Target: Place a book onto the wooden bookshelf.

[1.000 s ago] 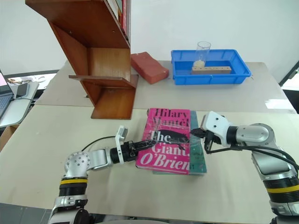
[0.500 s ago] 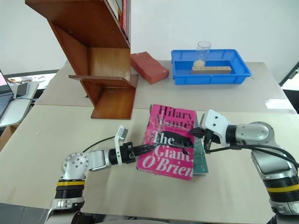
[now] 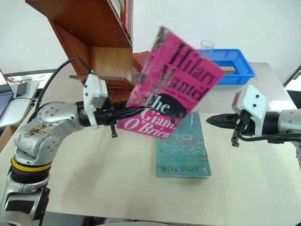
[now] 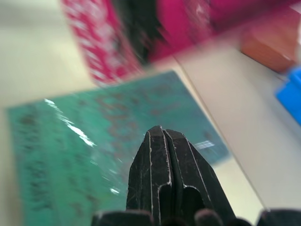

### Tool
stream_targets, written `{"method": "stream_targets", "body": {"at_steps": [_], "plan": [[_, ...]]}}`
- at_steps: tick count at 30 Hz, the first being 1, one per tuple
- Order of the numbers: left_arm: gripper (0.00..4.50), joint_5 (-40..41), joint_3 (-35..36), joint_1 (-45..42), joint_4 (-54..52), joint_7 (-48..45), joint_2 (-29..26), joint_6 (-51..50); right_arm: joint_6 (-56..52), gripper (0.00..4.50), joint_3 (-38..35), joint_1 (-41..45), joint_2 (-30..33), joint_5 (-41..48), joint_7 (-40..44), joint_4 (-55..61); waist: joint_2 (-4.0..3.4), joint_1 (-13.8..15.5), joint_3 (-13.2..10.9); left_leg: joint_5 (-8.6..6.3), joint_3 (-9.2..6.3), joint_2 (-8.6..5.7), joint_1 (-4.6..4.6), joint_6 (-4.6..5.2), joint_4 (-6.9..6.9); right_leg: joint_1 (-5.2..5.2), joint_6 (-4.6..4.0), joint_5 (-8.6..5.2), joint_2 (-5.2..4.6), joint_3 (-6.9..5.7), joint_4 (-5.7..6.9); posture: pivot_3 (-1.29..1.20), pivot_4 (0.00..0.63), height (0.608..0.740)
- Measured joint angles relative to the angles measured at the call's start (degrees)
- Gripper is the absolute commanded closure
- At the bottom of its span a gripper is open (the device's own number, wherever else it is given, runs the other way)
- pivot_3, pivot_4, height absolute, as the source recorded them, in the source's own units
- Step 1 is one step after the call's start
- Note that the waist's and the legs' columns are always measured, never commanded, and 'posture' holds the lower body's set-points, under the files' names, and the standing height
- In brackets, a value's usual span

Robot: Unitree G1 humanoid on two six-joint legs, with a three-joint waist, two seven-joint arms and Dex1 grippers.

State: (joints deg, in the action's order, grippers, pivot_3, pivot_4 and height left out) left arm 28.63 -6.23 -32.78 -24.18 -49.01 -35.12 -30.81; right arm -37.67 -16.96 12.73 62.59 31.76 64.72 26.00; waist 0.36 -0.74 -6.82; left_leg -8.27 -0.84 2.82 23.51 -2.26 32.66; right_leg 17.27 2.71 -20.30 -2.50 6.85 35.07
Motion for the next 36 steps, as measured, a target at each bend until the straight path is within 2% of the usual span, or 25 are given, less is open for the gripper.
{"method": "stream_targets", "body": {"at_steps": [3, 6, 10, 15, 21, 25, 28, 36], "plan": [[4.44, -11.0, -2.8, -1.9, 3.8, 1.8, 0.8, 13.6, -3.3, 4.5, 0.0, 1.5, 0.0, 3.4, -1.6, 1.8, -0.04, 0.0, -0.1, 0.0, -0.01, 0.01, -0.02, 0.01, 0.02, 0.03, -0.02, 0.03, 0.03, 0.0, 0.07, 0.0, 0.15, 0.725], [4.44, -22.0, -3.1, -8.3, 10.0, 5.4, 0.9, 28.5, -6.7, 4.5, -1.2, 5.1, 0.0, 8.0, -3.3, 3.9, -0.03, 0.0, -0.2, 0.02, -0.03, 0.01, -0.01, 0.03, 0.04, 0.0, -0.02, 0.09, 0.03, 0.0, 0.01, 0.0, 0.15, 0.725], [4.44, -28.9, -1.7, -12.9, 14.0, 7.9, -0.3, 40.1, -9.3, 4.5, -1.8, 7.0, 0.3, 11.2, -4.9, 3.9, -0.06, 0.1, -0.1, 0.01, 0.03, 0.0, 0.07, 0.07, 0.05, 0.0, 0.04, 0.11, -0.01, 0.02, -0.04, 0.0, 0.15, 0.725], [4.44, -36.4, -1.6, -13.5, 19.7, 8.6, -5.7, 50.0, -11.8, 4.5, -2.0, 11.1, 0.3, 15.1, -7.2, 3.1, -0.14, -0.2, -0.2, 0.04, 0.03, 0.04, 0.03, 0.11, 0.03, 0.11, 0.04, 0.11, 0.05, 0.03, 0.17, 0.0, 0.15, 0.725], [4.44, -41.0, -0.6, -16.8, 25.5, 7.8, -13.3, 54.7, -13.0, 4.5, -1.6, 19.7, -1.6, 19.1, -11.0, 0.4, -0.17, -0.2, -0.2, 0.04, 0.06, 0.06, 0.02, 0.11, 0.03, 0.11, 0.06, 0.1, 0.04, 0.02, 0.18, 0.0, 0.15, 0.725], [4.44, -43.5, -0.6, -17.3, 28.7, 5.8, -17.8, 54.4, -11.2, 4.5, 0.3, 22.3, -1.5, 17.4, -10.8, -2.0, -0.31, -0.1, -0.1, 0.04, 0.09, 0.08, 0.01, 0.12, 0.0, 0.21, 0.06, 0.1, 0.04, 0.02, 0.21, 0.0, 0.15, 0.725], [4.44, -45.7, -0.7, -17.3, 30.6, 4.1, -20.7, 53.2, -9.1, 4.5, 2.0, 22.8, -1.6, 15.3, -10.2, -3.7, -0.35, -0.1, -0.1, 0.05, 0.17, 0.1, 0.18, 0.14, 0.01, 0.72, 0.07, 0.09, 0.03, 0.05, 0.41, 0.0, 0.15, 0.725], [4.44, -49.1, -1.4, -17.0, 32.6, 1.2, -22.1, 49.6, -8.3, 4.5, 3.4, 23.9, -3.9, 14.6, -10.3, -4.1, -0.35, 0.0, -0.1, 0.25, 0.28, 0.12, 0.31, 0.46, -0.03, 0.92, 0.07, 0.09, 0.06, 0.06, 0.98, 0.0, 0.15, 0.725]]}}
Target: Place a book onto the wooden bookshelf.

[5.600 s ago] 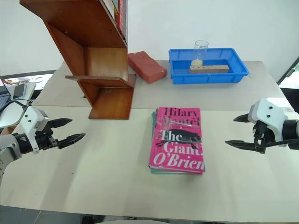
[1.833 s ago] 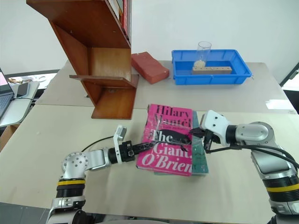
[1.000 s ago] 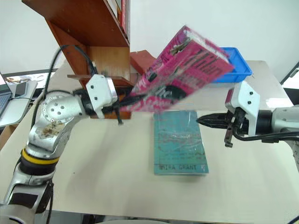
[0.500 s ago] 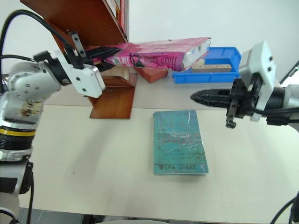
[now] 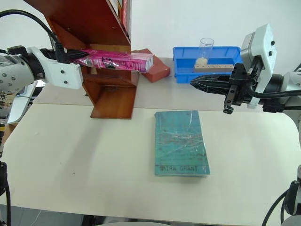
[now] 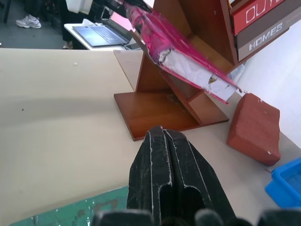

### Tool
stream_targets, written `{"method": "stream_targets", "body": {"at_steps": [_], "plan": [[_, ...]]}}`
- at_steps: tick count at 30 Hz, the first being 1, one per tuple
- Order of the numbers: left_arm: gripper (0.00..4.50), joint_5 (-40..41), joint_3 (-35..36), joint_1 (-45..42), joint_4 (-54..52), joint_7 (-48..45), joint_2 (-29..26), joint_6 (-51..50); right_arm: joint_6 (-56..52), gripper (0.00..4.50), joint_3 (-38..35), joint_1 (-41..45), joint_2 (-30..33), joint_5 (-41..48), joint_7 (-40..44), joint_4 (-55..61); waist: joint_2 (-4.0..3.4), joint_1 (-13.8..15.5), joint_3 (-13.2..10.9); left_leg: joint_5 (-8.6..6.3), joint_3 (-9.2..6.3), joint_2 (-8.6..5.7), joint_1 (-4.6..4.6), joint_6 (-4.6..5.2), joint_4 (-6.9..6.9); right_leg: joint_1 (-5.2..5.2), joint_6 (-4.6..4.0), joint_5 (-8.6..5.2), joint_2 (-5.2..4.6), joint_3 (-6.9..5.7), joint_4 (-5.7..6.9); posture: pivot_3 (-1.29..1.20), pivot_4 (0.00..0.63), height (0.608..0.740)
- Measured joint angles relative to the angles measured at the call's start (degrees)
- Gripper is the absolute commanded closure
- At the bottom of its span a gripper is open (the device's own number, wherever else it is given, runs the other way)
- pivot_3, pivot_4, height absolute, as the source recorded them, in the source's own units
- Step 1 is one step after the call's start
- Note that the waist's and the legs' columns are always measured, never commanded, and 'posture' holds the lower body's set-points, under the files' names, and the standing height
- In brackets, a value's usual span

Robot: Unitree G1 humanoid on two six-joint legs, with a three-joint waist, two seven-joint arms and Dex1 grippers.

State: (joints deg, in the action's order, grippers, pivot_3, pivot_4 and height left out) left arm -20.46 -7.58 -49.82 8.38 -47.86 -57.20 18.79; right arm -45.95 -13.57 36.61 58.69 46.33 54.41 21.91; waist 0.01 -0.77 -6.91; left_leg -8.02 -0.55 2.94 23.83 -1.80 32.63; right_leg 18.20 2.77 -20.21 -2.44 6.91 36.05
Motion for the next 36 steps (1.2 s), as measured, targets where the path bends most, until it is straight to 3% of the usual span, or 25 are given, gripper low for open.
{"method": "stream_targets", "body": {"at_steps": [17, 26, 27, 36], "plan": [[4.44, 2.6, 0.3, 3.0, 1.1, -3.0, -1.4, -2.9, 0.0, 4.5, 0.5, 3.0, -2.8, 0.0, -1.9, -1.1, -0.02, -0.3, 0.0, 0.01, 0.13, 0.08, -0.08, 0.03, -0.02, 0.05, -0.02, 0.01, 0.02, 0.01, 0.08, 0.0, 0.15, 0.725], [0.33, 3.9, 2.0, 3.8, 1.7, -2.9, -1.7, -5.1, 0.0, 4.5, 1.0, 3.0, -2.8, -0.2, -2.0, -1.3, -0.02, -0.2, 0.0, 0.01, 0.14, 0.09, -0.08, 0.03, -0.01, 0.05, -0.02, 0.01, 0.02, 0.0, 0.09, 0.0, 0.15, 0.725], [0.08, 4.1, 2.2, 4.3, 1.6, -2.9, -2.1, -5.2, 0.1, 4.5, 1.3, 3.0, -2.8, -0.3, -2.0, -1.5, -0.02, -0.2, 0.0, 0.01, 0.14, 0.09, -0.08, 0.03, -0.01, 0.05, -0.02, 0.01, 0.02, 0.0, 0.1, 0.0, 0.15, 0.725], [0.08, 8.9, 7.4, 10.7, -1.8, -5.2, -4.8, -8.7, 1.0, 4.5, 2.0, 3.6, -2.9, -1.8, -0.9, -3.0, -0.02, -0.1, 0.0, 0.01, 0.18, 0.1, -0.07, 0.03, 0.0, 0.06, -0.03, 0.01, 0.0, 0.01, 0.12, 0.0, 0.15, 0.725]]}}
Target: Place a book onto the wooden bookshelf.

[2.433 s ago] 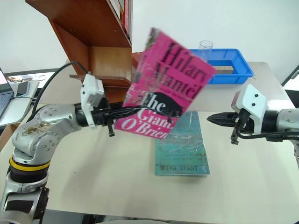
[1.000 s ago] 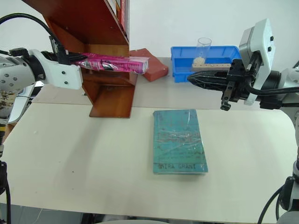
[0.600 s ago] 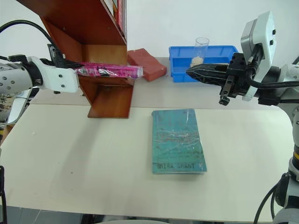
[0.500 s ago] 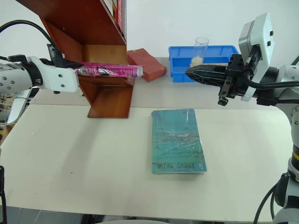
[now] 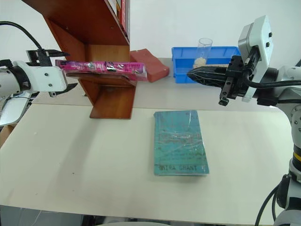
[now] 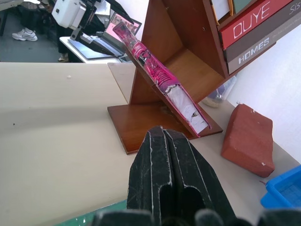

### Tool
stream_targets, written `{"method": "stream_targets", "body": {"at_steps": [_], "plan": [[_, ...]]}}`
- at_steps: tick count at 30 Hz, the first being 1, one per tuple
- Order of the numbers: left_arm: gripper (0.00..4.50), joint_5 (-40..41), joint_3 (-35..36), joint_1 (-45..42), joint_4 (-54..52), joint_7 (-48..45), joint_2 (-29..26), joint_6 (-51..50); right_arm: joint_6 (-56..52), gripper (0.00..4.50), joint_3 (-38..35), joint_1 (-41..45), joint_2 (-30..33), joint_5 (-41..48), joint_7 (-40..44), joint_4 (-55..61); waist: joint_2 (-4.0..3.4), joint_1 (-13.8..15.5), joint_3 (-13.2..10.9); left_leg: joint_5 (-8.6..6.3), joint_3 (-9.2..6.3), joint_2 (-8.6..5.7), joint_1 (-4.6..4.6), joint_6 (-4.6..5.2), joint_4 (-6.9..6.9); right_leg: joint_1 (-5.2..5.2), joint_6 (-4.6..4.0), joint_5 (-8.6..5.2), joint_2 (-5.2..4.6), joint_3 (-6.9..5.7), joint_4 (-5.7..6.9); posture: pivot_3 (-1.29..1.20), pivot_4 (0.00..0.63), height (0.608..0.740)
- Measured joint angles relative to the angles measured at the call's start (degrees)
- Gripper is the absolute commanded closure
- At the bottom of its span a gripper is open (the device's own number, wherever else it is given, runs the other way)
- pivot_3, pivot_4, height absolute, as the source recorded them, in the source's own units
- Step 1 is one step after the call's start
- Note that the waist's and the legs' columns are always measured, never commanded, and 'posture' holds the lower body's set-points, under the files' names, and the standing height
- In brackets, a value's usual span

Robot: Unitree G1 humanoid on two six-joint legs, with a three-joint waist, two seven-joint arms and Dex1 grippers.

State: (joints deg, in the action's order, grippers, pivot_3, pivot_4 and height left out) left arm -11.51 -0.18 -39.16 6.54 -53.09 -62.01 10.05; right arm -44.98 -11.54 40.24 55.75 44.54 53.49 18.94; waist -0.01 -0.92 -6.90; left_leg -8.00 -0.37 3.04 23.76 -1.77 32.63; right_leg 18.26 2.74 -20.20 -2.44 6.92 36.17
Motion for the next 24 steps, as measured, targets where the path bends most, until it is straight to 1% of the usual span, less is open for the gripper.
{"method": "stream_targets", "body": {"at_steps": [1, 4, 6, 7, 10, 11, 13, 14, 15, 18, 21, 24], "plan": [[0.08, 0.7, 0.5, 0.6, -0.5, -0.5, -0.3, -0.5, 0.1, 4.5, 0.0, 0.0, 0.0, -0.2, 0.1, -0.1, 0.0, 0.0, 0.0, 0.0, 0.0, 0.02, -0.01, 0.0, 0.0, 0.01, 0.0, 0.0, 0.01, -0.02, 0.02, 0.0, 0.15, 0.725], [0.08, 7.9, 5.2, 6.6, -4.4, -5.6, -2.5, -5.2, 1.0, 4.5, 0.3, 0.2, -0.1, -1.0, 0.7, -0.6, 0.0, -0.2, 0.0, 0.0, 0.05, 0.07, -0.03, 0.0, -0.03, 0.04, -0.02, -0.01, 0.0, -0.03, 0.04, 0.0, 0.15, 0.725], [0.08, 15.4, 10.4, 11.1, -7.9, -9.1, -2.8, -12.3, 2.3, 4.5, 0.8, -0.1, 0.2, -2.5, 1.7, -1.1, 0.0, -0.3, 0.0, 0.0, 0.09, 0.14, -0.04, 0.0, -0.04, 0.06, -0.04, -0.01, 0.01, -0.08, 0.05, 0.0, 0.15, 0.725], [0.08, 17.6, 12.2, 12.2, -8.6, -9.8, -2.8, -14.7, 2.8, 4.5, 1.1, -0.4, 0.6, -3.2, 2.2, -1.3, 0.02, -0.3, 0.0, 0.0, 0.11, 0.17, -0.06, 0.0, -0.04, 0.07, -0.05, -0.02, 0.02, -0.09, 0.06, 0.0, 0.15, 0.725], [0.0, 25.5, 21.4, 19.1, -11.5, -11.2, -2.4, -26.3, 5.8, 3.63, 2.6, -1.5, 2.1, -6.6, 4.6, -2.1, 0.03, -0.5, 0.0, -0.02, 0.24, 0.23, -0.3, 0.02, -0.08, 0.07, -0.09, -0.06, -0.01, -0.09, 0.02, 0.0, 0.15, 0.725], [0.0, 27.4, 24.0, 21.1, -12.0, -10.9, -1.5, -29.7, 6.4, 3.2, 2.8, -2.2, 2.9, -7.6, 5.6, -2.9, 0.05, -0.4, 0.0, -0.04, 0.26, 0.22, -0.44, 0.03, -0.09, 0.06, -0.14, -0.1, -0.03, -0.1, 0.01, 0.0, 0.15, 0.725], [0.0, 30.1, 28.2, 26.0, -13.9, -9.2, 0.6, -36.9, 9.7, 2.56, 4.4, -4.5, 5.9, -10.8, 8.9, -4.2, 0.09, -0.2, -0.1, -0.04, 0.35, 0.31, -0.5, 0.03, -0.12, 0.03, -0.13, -0.16, -0.03, -0.14, 0.0, 0.0, 0.15, 0.725], [0.0, 30.8, 29.5, 28.1, -14.8, -8.3, 1.8, -38.8, 11.7, 2.26, 4.8, -6.0, 7.1, -12.4, 10.5, -4.8, 0.11, -0.1, -0.1, -0.04, 0.41, 0.36, -0.5, 0.03, -0.11, 0.04, -0.13, -0.16, -0.03, -0.16, -0.01, 0.0, 0.15, 0.725], [0.0, 31.4, 30.5, 30.4, -15.9, -7.5, 3.1, -40.2, 14.5, 1.88, 5.4, -8.1, 9.0, -14.5, 12.5, -5.5, 0.15, 0.0, -0.1, -0.04, 0.43, 0.39, -0.49, 0.02, -0.11, 0.04, -0.16, -0.15, -0.03, -0.17, -0.04, 0.0, 0.15, 0.725], [0.0, 32.1, 31.2, 33.8, -17.0, -6.8, 4.0, -42.5, 22.1, 0.88, 6.6, -14.0, 12.7, -20.2, 17.6, -8.5, 0.4, 0.1, -0.1, -0.04, 0.54, 0.55, -0.47, 0.02, -0.1, 0.05, -0.27, -0.11, -0.02, -0.29, -0.05, 0.0, 0.15, 0.725], [0.0, 32.2, 32.4, 35.7, -17.4, -7.1, 3.5, -42.7, 27.8, 0.88, 6.7, -16.8, 13.7, -23.6, 20.4, -11.5, 0.36, -0.1, -0.1, -0.04, 0.7, 0.62, -0.56, 0.01, -0.11, 0.03, -0.34, -0.1, -0.05, -0.27, -0.06, 0.0, 0.15, 0.725], [0.0, 33.3, 32.9, 37.5, -18.5, -8.3, 3.5, -42.7, 29.8, 0.88, 6.5, -17.4, 13.6, -24.7, 21.2, -12.8, 0.27, -0.3, -0.1, -0.05, 0.75, 0.67, -0.62, 0.01, -0.25, 0.05, -0.46, -0.11, -0.03, -0.26, -0.05, 0.0, 0.15, 0.725]]}}
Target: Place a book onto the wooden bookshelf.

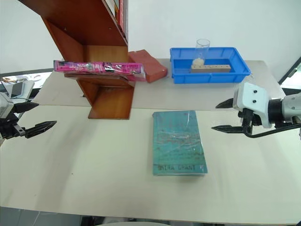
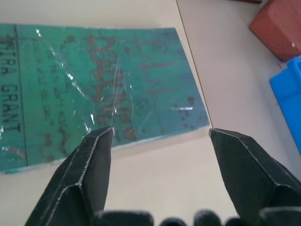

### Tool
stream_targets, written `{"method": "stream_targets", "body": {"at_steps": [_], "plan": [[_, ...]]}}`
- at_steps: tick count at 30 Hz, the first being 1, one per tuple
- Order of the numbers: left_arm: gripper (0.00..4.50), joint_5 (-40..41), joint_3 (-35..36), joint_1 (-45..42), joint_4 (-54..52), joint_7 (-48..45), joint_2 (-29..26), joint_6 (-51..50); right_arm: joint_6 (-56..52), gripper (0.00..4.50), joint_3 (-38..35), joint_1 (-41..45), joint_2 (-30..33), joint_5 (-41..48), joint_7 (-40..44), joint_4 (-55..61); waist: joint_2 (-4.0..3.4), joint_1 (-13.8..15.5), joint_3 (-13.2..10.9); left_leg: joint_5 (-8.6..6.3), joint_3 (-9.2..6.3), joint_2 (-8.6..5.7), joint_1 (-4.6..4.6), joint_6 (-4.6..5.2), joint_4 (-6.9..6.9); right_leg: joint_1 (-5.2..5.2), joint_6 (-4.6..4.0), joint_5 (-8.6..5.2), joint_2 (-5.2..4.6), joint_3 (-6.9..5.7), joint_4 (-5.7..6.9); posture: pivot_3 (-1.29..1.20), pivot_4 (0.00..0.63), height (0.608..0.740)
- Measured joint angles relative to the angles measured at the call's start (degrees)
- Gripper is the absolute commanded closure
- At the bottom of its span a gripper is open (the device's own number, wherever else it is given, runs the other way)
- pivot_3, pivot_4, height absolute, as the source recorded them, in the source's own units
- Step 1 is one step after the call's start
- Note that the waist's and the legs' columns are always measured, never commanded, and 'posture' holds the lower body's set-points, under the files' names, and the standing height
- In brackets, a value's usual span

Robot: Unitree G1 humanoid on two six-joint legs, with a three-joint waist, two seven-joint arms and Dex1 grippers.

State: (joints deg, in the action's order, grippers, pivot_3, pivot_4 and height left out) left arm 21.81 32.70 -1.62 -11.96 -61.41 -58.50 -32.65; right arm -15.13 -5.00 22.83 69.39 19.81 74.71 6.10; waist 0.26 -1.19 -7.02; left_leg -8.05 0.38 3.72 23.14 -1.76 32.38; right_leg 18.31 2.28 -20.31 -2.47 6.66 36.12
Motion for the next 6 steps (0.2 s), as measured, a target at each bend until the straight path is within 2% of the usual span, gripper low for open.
{"method": "stream_targets", "body": {"at_steps": [6], "plan": [[0.0, 0.9, 0.0, 1.6, -0.1, -1.1, 0.0, 0.3, 0.3, 0.88, -0.6, -0.7, 0.0, -0.5, 0.1, 0.1, 0.0, -0.2, 0.0, 0.0, 0.02, 0.04, -0.04, 0.0, -0.1, 0.02, -0.06, 0.0, 0.04, 0.01, 0.0, 0.0, 0.15, 0.725]]}}
